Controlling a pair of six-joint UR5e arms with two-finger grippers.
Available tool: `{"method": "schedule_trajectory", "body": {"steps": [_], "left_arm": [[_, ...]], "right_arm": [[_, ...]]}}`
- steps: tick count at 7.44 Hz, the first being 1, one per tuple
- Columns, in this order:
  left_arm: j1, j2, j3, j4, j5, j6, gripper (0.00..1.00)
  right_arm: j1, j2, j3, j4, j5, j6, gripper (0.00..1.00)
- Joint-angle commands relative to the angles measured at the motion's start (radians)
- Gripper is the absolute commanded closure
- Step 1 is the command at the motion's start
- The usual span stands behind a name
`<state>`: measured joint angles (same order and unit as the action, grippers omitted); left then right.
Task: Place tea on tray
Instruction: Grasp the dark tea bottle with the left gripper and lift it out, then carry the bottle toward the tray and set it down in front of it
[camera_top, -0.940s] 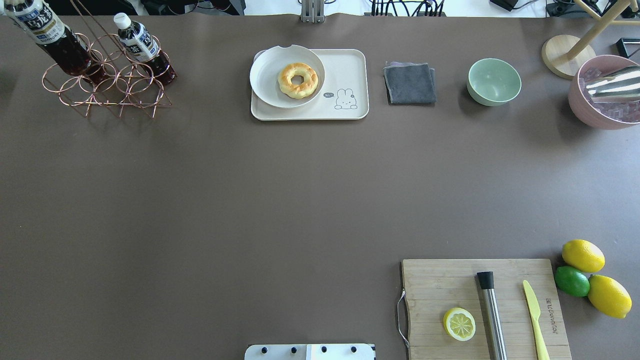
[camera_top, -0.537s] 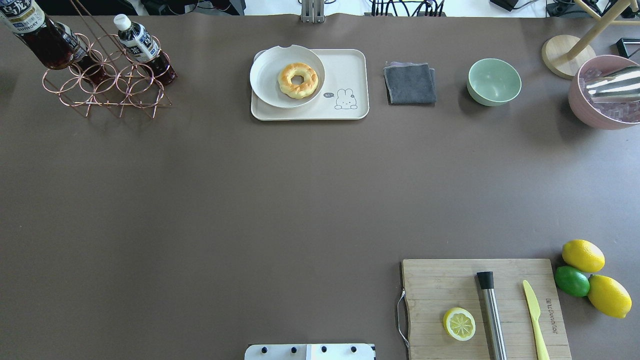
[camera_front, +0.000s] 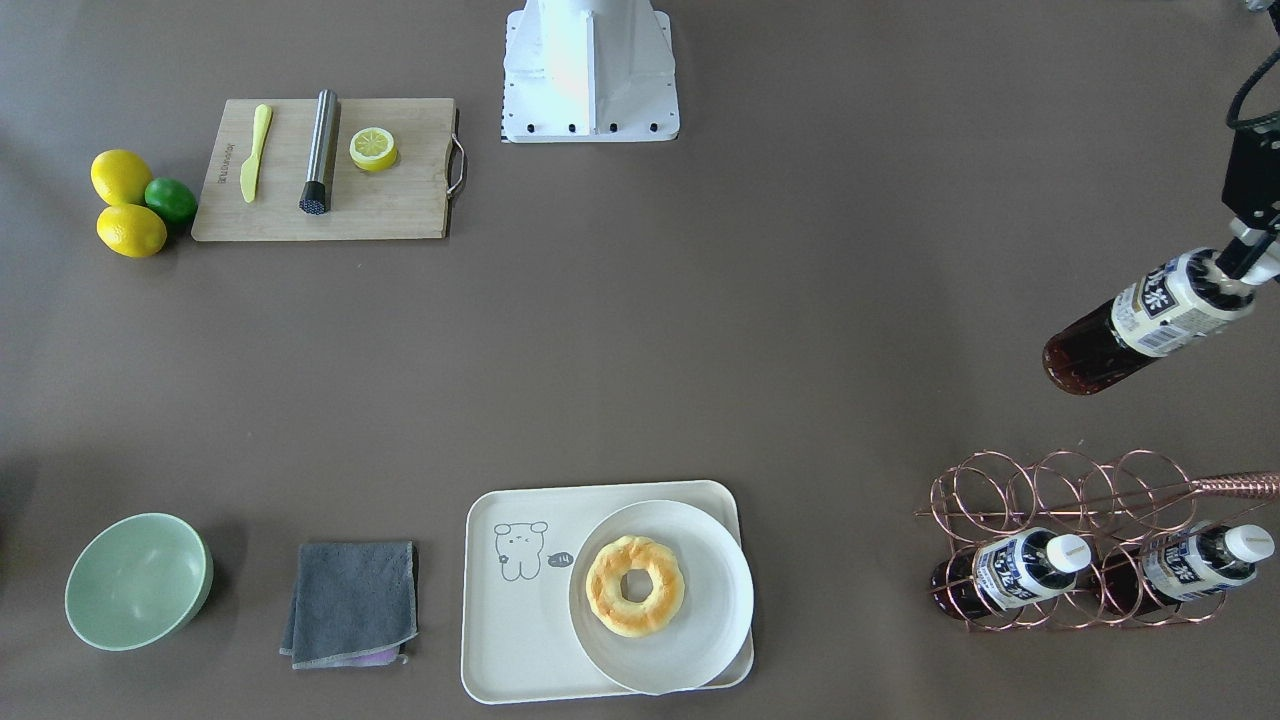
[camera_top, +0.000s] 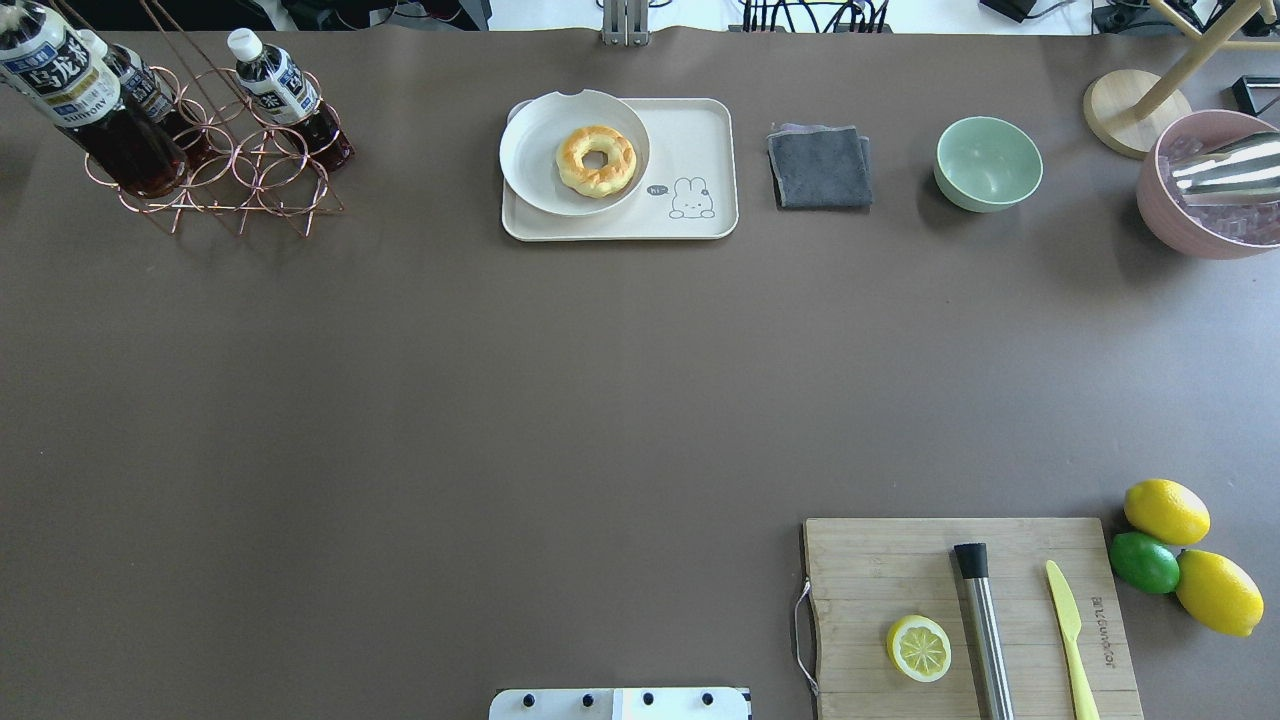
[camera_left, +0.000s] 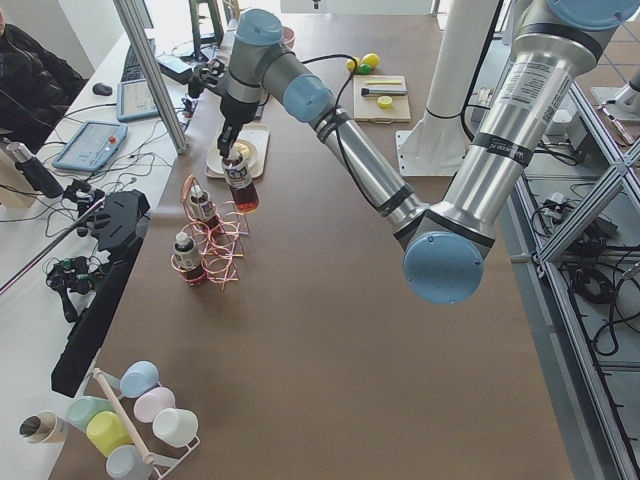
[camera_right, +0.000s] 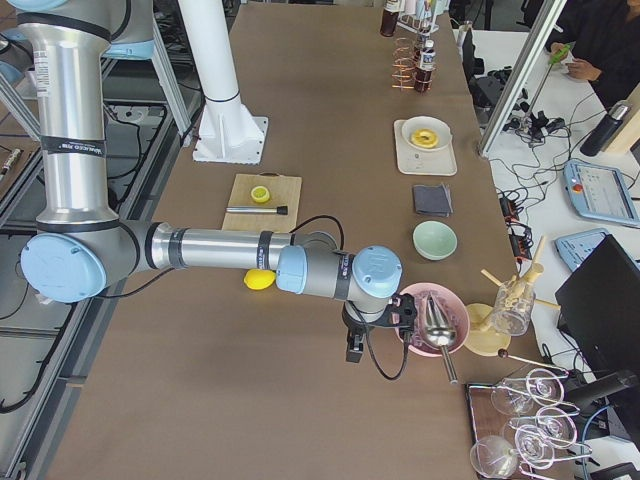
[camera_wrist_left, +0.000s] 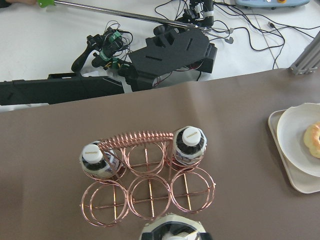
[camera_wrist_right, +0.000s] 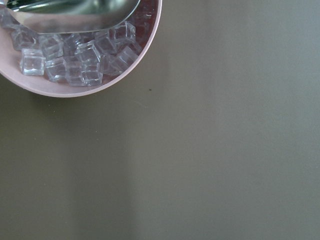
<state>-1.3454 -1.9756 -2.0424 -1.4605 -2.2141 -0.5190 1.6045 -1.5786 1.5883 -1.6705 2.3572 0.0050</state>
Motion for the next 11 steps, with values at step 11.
{"method": "schedule_trajectory", "body": {"steps": [11], "left_arm": [[0.793, -0.48, 0.134, 0.206, 0.623, -0.74, 1.0]], "right_arm": [[-0.003, 0.003, 0.036, 0.003, -0.006, -0.005, 0.0]]}}
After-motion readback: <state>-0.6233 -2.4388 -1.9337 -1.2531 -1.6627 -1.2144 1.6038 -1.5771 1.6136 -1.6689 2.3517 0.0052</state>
